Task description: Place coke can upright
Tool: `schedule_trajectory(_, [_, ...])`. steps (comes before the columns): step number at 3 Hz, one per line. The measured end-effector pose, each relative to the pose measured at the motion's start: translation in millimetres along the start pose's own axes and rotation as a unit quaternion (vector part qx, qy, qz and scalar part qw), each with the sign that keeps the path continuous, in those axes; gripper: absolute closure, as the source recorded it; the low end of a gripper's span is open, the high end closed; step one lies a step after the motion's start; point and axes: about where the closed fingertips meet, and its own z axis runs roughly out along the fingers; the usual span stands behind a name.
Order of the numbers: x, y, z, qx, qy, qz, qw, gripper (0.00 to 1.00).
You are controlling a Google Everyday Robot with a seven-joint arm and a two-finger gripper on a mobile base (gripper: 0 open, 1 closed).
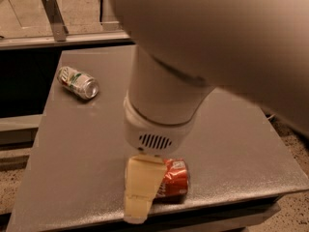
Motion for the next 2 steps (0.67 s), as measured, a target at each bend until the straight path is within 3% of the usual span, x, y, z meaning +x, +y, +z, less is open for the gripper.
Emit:
schedule_trajectory(1, [-13,8,31,-0.004,0.009,0.007,0.9999,0.00])
schedule_trajectory(2, [-10,11,65,-0.011,0.021,0.012,0.9996,0.00])
